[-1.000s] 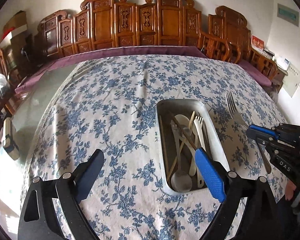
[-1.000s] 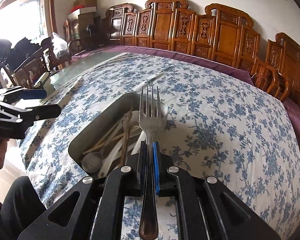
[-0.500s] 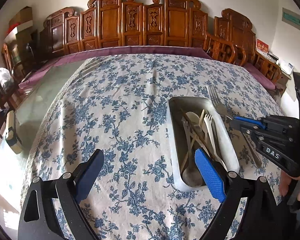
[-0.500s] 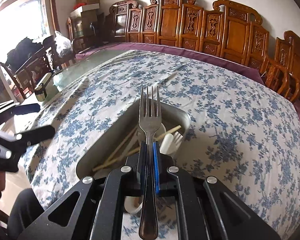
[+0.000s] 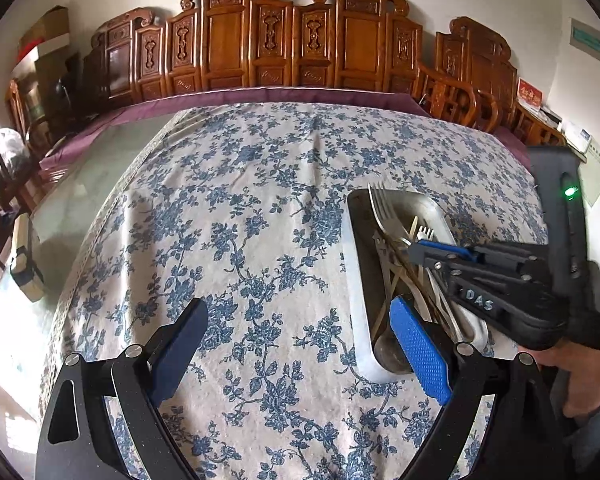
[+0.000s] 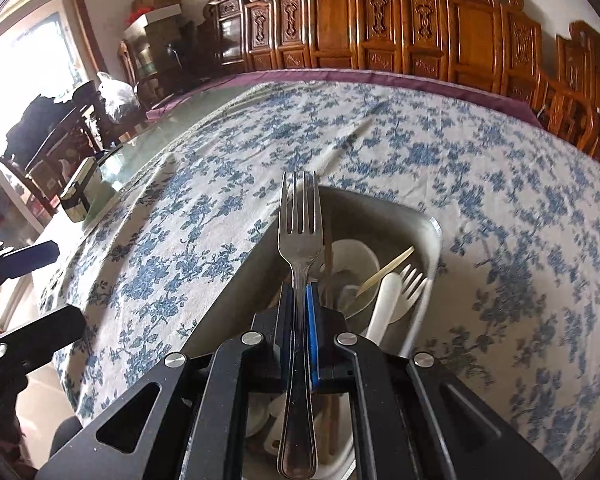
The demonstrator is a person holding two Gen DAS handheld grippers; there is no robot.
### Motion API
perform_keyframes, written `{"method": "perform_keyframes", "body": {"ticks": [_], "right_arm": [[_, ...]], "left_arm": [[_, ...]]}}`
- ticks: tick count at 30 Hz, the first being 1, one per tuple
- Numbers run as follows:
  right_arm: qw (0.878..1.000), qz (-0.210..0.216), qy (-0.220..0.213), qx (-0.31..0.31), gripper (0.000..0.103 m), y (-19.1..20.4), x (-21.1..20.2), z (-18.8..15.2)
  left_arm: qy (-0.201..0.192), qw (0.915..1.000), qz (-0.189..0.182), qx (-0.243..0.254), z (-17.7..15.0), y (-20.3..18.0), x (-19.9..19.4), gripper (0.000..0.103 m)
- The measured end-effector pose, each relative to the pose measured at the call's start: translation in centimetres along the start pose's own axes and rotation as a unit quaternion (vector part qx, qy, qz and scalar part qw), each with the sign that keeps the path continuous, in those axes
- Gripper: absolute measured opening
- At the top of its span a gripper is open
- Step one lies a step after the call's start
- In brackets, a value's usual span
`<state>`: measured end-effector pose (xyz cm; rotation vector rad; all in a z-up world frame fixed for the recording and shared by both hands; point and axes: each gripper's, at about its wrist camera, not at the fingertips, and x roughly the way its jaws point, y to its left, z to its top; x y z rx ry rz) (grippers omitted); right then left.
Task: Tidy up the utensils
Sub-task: 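Lower the metal fork into the tray and open the right tool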
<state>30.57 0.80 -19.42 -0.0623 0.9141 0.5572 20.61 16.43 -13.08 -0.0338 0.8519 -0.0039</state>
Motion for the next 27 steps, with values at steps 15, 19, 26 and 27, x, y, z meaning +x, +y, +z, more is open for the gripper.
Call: {"method": "perform_keyframes", "body": {"ticks": [15,19,26,27], "right_arm": [[0.999,0.014,0.022,0.025,0.008,0.2,2.2,-1.3],[0.998,0.043,0.018,0.033,0.009,0.4,1.9,-1.0],[0.999,0.038,0.009,0.024,0.011,0.3,1.1,-0.7],[0.999,0.038,0.006,0.022,0.011,0.3,0.9,-0.7]], "left_arm": [[0.002,1.0000,0.002,-0.001,-0.1,0.1,0.2,0.089],[0.003,1.0000,0.003,-0.002,-0.2,0.3,0.4,0.089],[0.004,1.0000,0.004,0.001,-0.2,0.3,0.4,0.089],[0.004,1.0000,0.004,0.001,-0.2,0.2,0.4,0.089]]}}
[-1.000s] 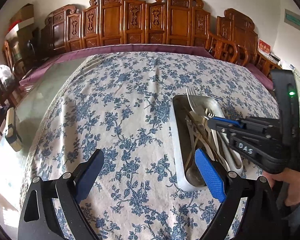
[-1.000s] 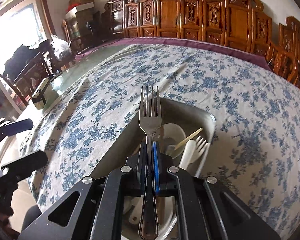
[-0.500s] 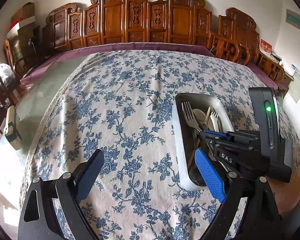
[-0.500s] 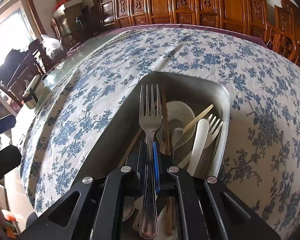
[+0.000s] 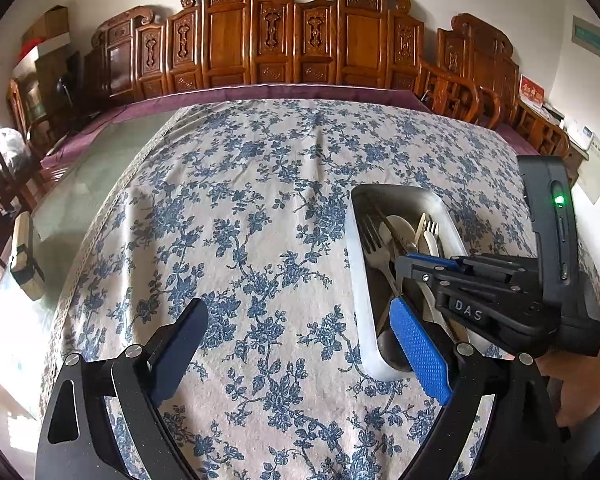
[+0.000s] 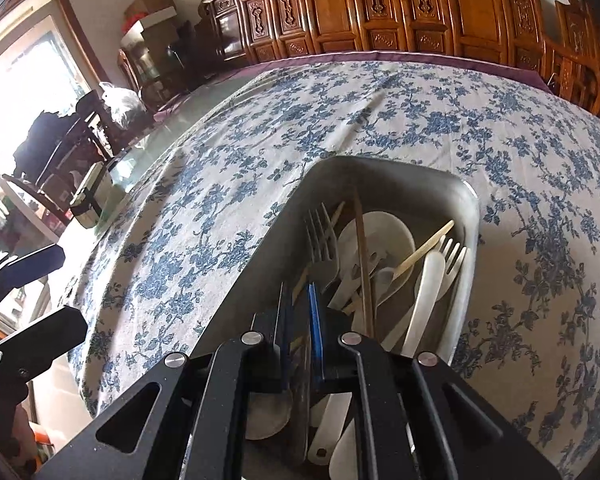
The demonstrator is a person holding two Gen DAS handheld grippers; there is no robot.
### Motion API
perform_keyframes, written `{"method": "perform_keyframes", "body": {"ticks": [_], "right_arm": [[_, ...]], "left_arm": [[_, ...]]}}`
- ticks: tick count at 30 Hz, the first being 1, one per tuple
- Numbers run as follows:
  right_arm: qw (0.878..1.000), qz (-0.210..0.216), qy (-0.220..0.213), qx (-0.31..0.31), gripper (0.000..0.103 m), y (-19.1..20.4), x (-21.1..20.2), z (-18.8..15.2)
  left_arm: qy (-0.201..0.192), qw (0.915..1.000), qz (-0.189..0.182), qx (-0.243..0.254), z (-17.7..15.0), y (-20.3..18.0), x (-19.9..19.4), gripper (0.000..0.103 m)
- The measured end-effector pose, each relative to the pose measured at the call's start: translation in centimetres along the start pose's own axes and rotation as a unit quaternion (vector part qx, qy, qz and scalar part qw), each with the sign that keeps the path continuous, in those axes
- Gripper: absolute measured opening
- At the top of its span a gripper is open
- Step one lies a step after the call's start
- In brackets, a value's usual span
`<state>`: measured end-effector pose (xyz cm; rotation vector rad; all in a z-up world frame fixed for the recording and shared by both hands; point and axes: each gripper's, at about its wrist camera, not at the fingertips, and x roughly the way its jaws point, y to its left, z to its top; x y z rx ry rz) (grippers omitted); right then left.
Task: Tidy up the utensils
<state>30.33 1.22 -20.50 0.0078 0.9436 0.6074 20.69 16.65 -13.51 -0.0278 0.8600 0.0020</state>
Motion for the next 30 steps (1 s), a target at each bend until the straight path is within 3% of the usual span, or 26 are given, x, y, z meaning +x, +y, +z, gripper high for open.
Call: {"method": "perform_keyframes", "body": {"ticks": [15,18,26,28,30], "right_arm": [[0.997,-0.040,-0.067,-0.025,0.011,-2.9,-8.4,-2.1],[0.995,-0.048,-0.081,-0.022,0.026,-3.6,-10.9,-3.0],[0.991,-0.075,-0.108,-0.022,0.051,-4.3,-16.6,-5.7],[0.989,-0.089,-0.116,-0.021,0.068,-4.3,-18.0,-6.4],[0.987,-0.099,-0.124,-0.021,0.076,-4.3,-19.3,-7.0]], "left_arm": [[-0.007,1.0000,-0.002,0.006,0.1,-1.8,-0.9,0.089],[-0.011,0.9999,-0.003,0.007,0.0,-2.8,-1.6,0.089],[-0.005,1.0000,-0.005,-0.001,-1.0,-5.7,-3.5,0.089],[-0.007,1.0000,0.002,0.000,-1.3,-6.4,-4.1,0.089],[-0.012,0.9999,0.006,0.003,-1.5,-7.2,-5.0,0.089]]}}
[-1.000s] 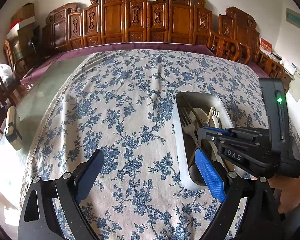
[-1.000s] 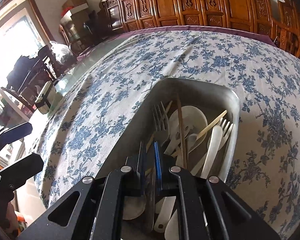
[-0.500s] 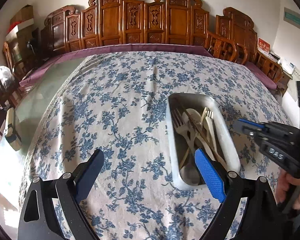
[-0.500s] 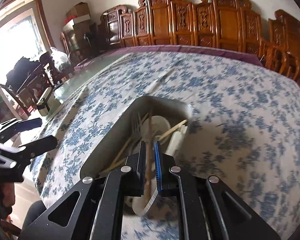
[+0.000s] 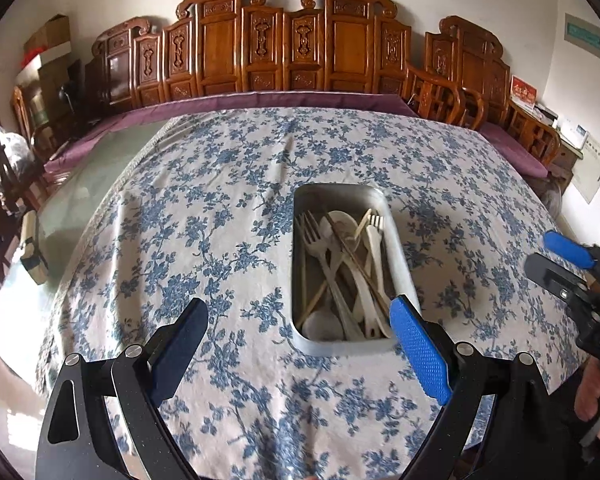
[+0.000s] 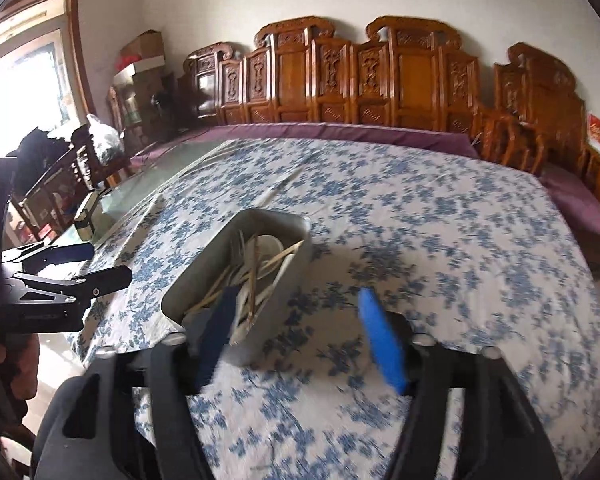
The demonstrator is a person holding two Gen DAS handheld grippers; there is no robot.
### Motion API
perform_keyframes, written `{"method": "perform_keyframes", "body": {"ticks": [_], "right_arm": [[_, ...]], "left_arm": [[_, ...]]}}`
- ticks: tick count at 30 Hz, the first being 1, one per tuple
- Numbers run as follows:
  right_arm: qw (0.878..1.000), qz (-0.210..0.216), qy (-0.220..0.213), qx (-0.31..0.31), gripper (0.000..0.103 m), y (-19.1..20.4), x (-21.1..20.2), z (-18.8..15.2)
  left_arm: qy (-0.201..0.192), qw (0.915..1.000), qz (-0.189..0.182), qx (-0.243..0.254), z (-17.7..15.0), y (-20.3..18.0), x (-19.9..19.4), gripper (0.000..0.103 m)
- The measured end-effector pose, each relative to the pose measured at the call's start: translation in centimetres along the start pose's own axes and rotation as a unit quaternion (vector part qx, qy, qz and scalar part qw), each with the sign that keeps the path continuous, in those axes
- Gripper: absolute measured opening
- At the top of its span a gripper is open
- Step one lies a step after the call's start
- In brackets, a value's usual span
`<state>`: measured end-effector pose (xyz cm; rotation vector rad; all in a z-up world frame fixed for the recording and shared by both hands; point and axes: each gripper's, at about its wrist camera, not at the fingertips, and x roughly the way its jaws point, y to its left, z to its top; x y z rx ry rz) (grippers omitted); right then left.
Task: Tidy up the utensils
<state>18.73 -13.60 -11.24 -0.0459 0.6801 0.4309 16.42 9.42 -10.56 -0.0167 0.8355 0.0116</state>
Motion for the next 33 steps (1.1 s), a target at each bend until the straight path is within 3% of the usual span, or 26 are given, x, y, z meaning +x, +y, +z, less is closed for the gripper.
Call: {"method": "perform_keyframes", "body": {"ticks": [3,9,25,33], "right_arm": [[1.000,-0.013,-0.011,0.006,0.086,-0.6,-2.3,-0.5],[0.999,-0.030,-0.023,0.013,0.100,-0.8,-5.8,-1.3],[0.996,-0.072,-0.040,0.038,0.100,-2.5,-11.5,-3.5],[0.989,-0.094,-0.107,0.038,0.100,-2.5,-16.7,-1.6]], "left_arm": [[-0.014,0.9998,0.003,0.012,-0.4,-1.5,-1.4,0.095],[-0.036,0.9991,-0.004,0.024,-1.3,-4.3,-4.2,0.095],[-0.063,0.9971,-0.036,0.021,-2.2,-7.6,-9.5,0.095],[-0.104,0.9936,-0.021,0.038,-1.0,-9.6,-13.8,0.095]]}}
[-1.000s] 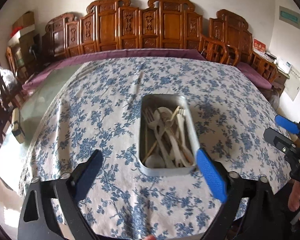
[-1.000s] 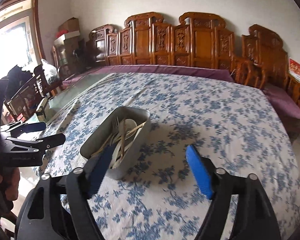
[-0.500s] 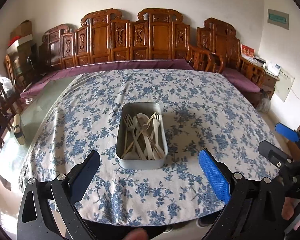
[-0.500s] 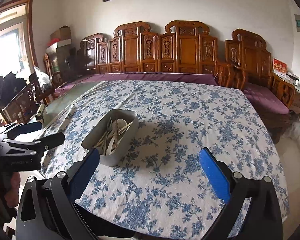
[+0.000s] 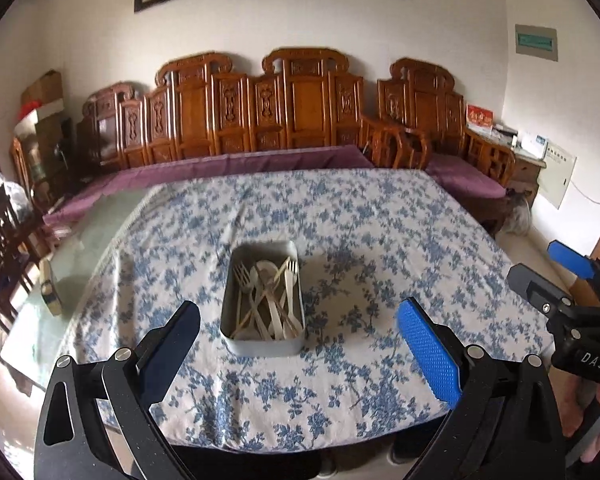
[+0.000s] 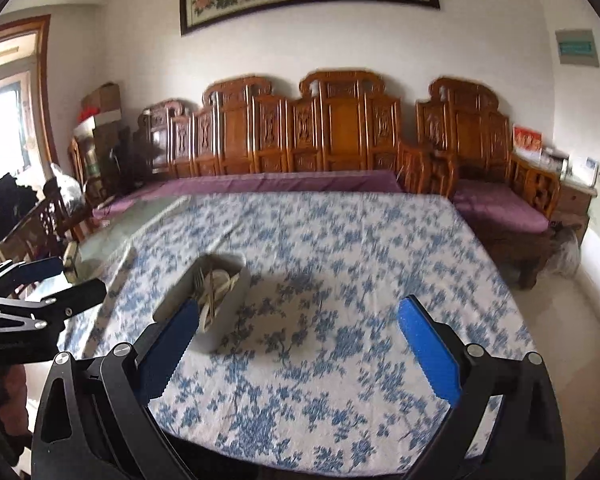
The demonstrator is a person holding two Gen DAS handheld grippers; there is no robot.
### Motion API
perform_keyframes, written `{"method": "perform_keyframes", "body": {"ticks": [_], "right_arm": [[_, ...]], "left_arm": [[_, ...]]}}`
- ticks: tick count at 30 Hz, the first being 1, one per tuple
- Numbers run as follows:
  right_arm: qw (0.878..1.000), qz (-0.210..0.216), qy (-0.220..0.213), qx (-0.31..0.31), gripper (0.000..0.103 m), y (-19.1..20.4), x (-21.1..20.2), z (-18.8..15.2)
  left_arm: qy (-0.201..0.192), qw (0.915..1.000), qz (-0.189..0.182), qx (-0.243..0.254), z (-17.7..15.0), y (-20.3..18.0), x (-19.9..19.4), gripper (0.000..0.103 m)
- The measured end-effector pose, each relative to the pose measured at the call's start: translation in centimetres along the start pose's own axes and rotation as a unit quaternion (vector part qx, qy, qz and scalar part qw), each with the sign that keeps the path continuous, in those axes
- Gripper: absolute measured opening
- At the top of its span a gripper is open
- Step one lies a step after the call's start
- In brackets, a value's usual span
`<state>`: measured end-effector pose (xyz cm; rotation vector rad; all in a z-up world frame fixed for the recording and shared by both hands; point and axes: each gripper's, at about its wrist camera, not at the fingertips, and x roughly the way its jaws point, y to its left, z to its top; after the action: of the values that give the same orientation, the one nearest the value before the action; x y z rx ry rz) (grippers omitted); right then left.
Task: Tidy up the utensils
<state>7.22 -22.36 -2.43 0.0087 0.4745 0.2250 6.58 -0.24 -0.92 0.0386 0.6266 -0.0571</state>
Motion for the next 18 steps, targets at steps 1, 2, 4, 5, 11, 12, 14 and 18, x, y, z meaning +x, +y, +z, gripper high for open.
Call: {"method": "perform_keyframes", "body": {"ticks": [1,2,4,5,11,12,14,18], "right_arm": [[1.000,0.000,-0.008,0.000,0.100,0.0,-0.5,0.3],[1.000,-0.001,-0.018,0.000,0.100,0.0,-1.2,0.7],[0.999,0.000,-0.037,0.000,0.100,0.0,-2.6,1.4],[0.999,0.000,-0.045,-0.001,0.100,0.1,-3.1,1.8],[0.997,-0.002,-0.077,-0.007,0.100,0.7,-5.7,2.8],[0.997,-0.002,-0.079,-0.007,0.100,0.7,-5.9,2.9],[0.997,-0.003,-0.081,-0.008,0.100,0.8,-6.1,2.9],[0.997,-0.005,-0.081,-0.008,0.100,0.8,-6.1,3.0]], "left_arm": [[-0.010,0.9999,0.005,0.002,0.3,-0.2,-0.8,0.095],[-0.019,0.9998,0.007,0.003,0.6,-0.4,-1.5,0.095],[-0.034,0.9994,0.006,0.002,1.0,-0.5,-2.7,0.095],[-0.038,0.9992,0.005,0.001,1.1,-0.6,-3.2,0.095],[-0.069,0.9975,0.009,-0.011,1.8,-0.3,-5.9,0.095],[-0.073,0.9972,0.010,-0.013,1.8,-0.3,-6.2,0.095],[-0.079,0.9967,0.007,-0.017,1.9,-0.1,-6.8,0.095],[-0.086,0.9961,0.008,-0.019,1.9,0.0,-7.3,0.095]]}}
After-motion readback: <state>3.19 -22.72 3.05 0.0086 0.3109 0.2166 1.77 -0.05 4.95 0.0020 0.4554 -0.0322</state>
